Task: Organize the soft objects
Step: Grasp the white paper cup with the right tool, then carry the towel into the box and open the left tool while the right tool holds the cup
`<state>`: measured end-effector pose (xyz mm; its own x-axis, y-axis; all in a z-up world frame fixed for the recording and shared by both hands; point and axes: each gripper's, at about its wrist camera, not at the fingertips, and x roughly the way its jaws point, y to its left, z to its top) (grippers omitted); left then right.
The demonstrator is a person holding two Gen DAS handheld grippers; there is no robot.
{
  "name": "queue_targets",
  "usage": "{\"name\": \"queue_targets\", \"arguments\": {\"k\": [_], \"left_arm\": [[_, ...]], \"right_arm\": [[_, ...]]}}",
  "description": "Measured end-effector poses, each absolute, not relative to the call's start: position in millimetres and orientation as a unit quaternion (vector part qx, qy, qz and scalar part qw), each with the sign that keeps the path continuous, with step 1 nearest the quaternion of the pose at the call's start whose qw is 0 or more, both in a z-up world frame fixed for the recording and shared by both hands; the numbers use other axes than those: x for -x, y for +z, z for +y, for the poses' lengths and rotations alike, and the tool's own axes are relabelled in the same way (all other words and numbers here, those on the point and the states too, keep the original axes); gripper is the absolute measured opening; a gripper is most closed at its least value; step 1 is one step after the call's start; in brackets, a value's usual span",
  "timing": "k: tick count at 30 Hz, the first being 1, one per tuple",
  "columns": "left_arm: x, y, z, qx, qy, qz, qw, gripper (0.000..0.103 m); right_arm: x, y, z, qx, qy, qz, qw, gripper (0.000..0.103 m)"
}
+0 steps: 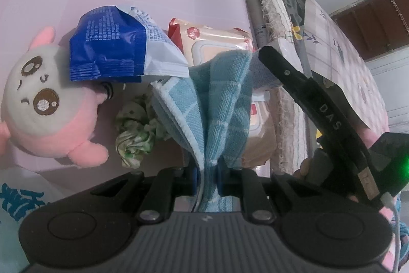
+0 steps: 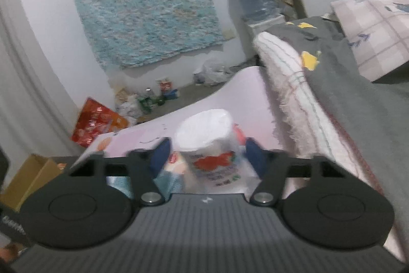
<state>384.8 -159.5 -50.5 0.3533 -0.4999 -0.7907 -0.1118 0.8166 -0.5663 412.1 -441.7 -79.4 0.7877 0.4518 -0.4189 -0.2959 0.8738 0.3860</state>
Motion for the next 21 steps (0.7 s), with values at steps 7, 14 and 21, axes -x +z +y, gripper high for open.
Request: {"name": "queue_targets", "arguments": {"k": [7, 14, 21], "left_arm": [[-369.0, -37.5, -159.3, 0.284, -0.144, 0.555, 0.768, 0.013], [-326.1, -20.5, -154.3, 0.279, -0.179, 0.566, 0.755, 0.013], [-261.9, 1.9, -143.1, 0.273, -0.213, 0.556, 0.755, 0.013]], "right_arm": [[-377.3, -69.6, -468.9, -0.187, 0.179, 0.257, 0.931, 0.05], [-300.5, -57.9, -495.3, -0.236, 0.18, 0.258, 0.919, 0.05], [-198.8, -46.6, -486.9, -0.271, 0.203, 0.25, 0.907, 0.05]]}}
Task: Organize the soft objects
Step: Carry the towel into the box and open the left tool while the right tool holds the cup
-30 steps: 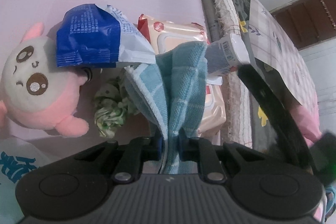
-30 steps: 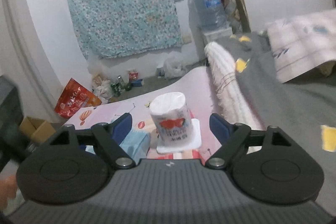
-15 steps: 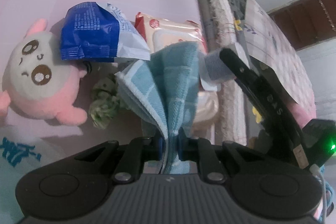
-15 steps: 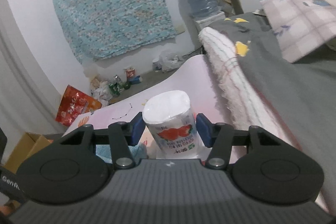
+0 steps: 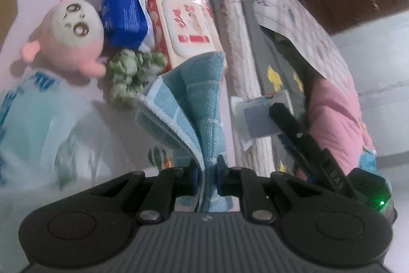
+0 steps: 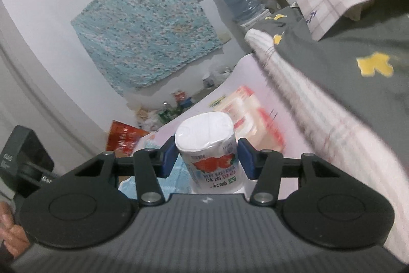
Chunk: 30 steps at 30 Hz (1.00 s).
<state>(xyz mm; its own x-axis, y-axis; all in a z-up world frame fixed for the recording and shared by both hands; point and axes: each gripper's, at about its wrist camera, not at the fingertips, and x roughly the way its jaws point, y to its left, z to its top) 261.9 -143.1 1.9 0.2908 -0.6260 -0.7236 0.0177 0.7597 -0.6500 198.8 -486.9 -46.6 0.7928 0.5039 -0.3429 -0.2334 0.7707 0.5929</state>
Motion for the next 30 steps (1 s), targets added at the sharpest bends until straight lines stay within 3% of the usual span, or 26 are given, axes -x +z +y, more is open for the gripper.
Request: {"name": "queue_targets", "arguments": {"k": [9, 20, 26, 30], "left_arm": [[-172.4, 28.5, -89.2, 0.284, -0.22, 0.507, 0.783, 0.013], [-79.5, 62.5, 47.7, 0.321, -0.157, 0.418, 0.835, 0.013], [-59.2, 70.8, 125.0, 0.316, -0.089, 0.378, 0.866, 0.013], [-85.3, 56.5, 161.1, 0.283, -0.069, 0.406, 0.866, 0.013]], "right_arm": [[-104.4, -24.0, -430.4, -0.29, 0.25, 0.254, 0.888, 0.05], [-74.2, 21.2, -310.4, -0.29, 0.352, 0.263, 0.85, 0.05], [-81.1, 35.4, -236.5, -0.291, 0.4, 0.282, 0.822, 0.05], [-79.4, 36.2, -199.3, -0.292, 0.412, 0.295, 0.811, 0.05]]}}
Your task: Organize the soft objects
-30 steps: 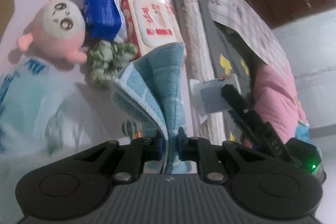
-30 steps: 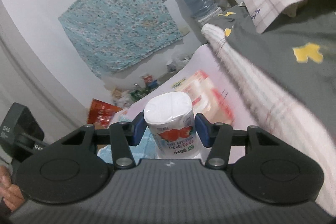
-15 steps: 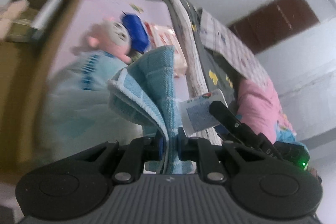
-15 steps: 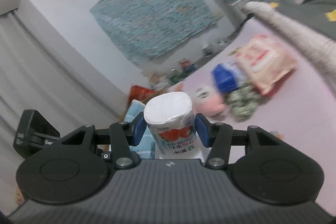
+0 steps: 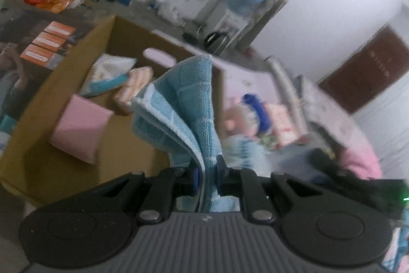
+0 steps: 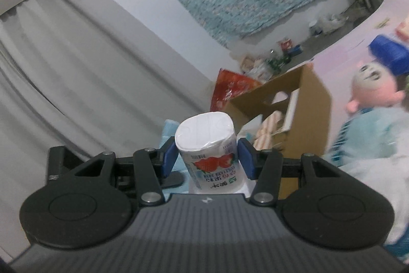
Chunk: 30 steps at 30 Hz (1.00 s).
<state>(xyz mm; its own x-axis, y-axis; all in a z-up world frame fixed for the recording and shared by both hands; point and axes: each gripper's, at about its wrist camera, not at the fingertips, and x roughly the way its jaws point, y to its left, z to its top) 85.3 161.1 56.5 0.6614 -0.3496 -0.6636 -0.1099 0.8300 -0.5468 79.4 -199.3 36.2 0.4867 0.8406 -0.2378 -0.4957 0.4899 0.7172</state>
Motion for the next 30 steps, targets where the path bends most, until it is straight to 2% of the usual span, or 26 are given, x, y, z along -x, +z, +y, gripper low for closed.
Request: {"name": "queue_targets", "arguments": {"k": [9, 15, 20, 21, 23, 25, 27, 30], "left_arm": [[-177.6, -20.1, 202.2, 0.24, -0.055, 0.51, 0.824, 0.013], [-198.8, -50.8, 204.3, 0.216, -0.069, 0.537, 0.813, 0.015], [-198.0, -60.7, 204.8, 0.164, -0.033, 0.55, 0.818, 0.02], [-196.7, -60.8, 206.3, 0.163, -0.028, 0.55, 0.818, 0.022], [-194.2, -59.2, 209.1, 0.159, -0.01, 0.55, 0.82, 0.033], [-191.6, -55.2, 211.3, 0.151, 0.005, 0.543, 0.826, 0.059], [-187.6, -47.6, 213.6, 0.155, 0.011, 0.529, 0.834, 0.067], [-177.0, -32.2, 216.4, 0.175, 0.014, 0.497, 0.85, 0.068]], "right_arm": [[-72.9, 30.8, -173.1, -0.295, 0.392, 0.319, 0.811, 0.05], [-81.7, 24.5, -178.2, -0.29, 0.374, 0.329, 0.817, 0.05], [-94.4, 16.7, -179.1, -0.293, 0.37, 0.342, 0.813, 0.051], [-98.7, 14.4, -178.4, -0.293, 0.371, 0.343, 0.812, 0.051], [-101.4, 11.2, -175.2, -0.294, 0.372, 0.345, 0.81, 0.051], [-103.8, 7.1, -175.1, -0.296, 0.373, 0.348, 0.807, 0.051], [-104.8, 5.8, -174.3, -0.299, 0.374, 0.35, 0.805, 0.051], [-109.4, 5.5, -173.4, -0.303, 0.374, 0.347, 0.805, 0.051]]}}
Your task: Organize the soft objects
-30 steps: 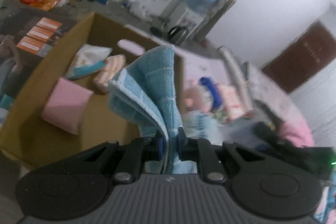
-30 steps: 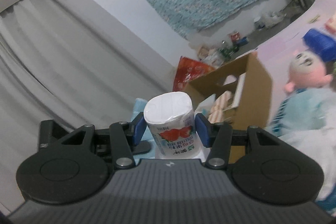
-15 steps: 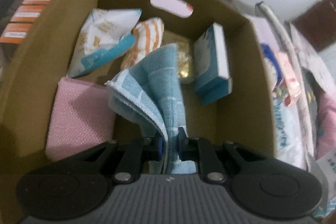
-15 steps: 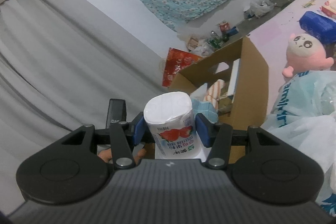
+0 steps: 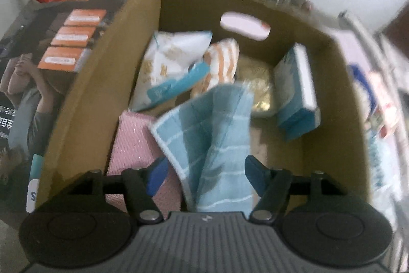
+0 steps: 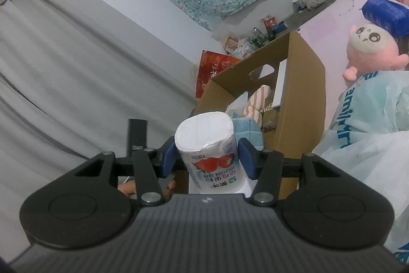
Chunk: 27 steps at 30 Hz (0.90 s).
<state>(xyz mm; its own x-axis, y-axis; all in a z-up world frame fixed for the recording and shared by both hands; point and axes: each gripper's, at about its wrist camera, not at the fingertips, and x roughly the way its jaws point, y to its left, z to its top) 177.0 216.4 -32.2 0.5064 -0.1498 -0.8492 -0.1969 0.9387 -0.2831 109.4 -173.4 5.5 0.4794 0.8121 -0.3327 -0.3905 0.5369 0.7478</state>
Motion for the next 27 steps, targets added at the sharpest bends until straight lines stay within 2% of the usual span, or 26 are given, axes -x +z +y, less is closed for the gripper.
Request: {"name": "queue_targets", "arguments": {"k": [5, 13, 17, 23, 27], "left_arm": [[-128.1, 14.8, 197.0, 0.146, -0.032, 0.395, 0.906, 0.071], [-27.5, 68.8, 117.4, -0.025, -0.147, 0.208, 0.967, 0.094], [-2.0, 68.3, 88.0, -0.063, -0.178, 0.172, 0.967, 0.094], [-1.8, 54.1, 74.0, -0.08, -0.164, 0.179, 0.967, 0.091], [2.4, 51.8, 82.4, -0.066, -0.173, 0.177, 0.967, 0.078]], "right_arm": [[-115.2, 5.4, -182.9, -0.332, 0.372, 0.337, 0.798, 0.051], [-131.6, -4.7, -193.8, -0.461, 0.438, 0.357, 0.684, 0.051], [-128.8, -13.2, -191.8, -0.487, 0.448, 0.374, 0.649, 0.051], [-116.3, -27.6, -185.0, -0.517, 0.468, 0.396, 0.597, 0.051], [-105.7, -28.6, -180.0, -0.522, 0.488, 0.404, 0.571, 0.051]]}}
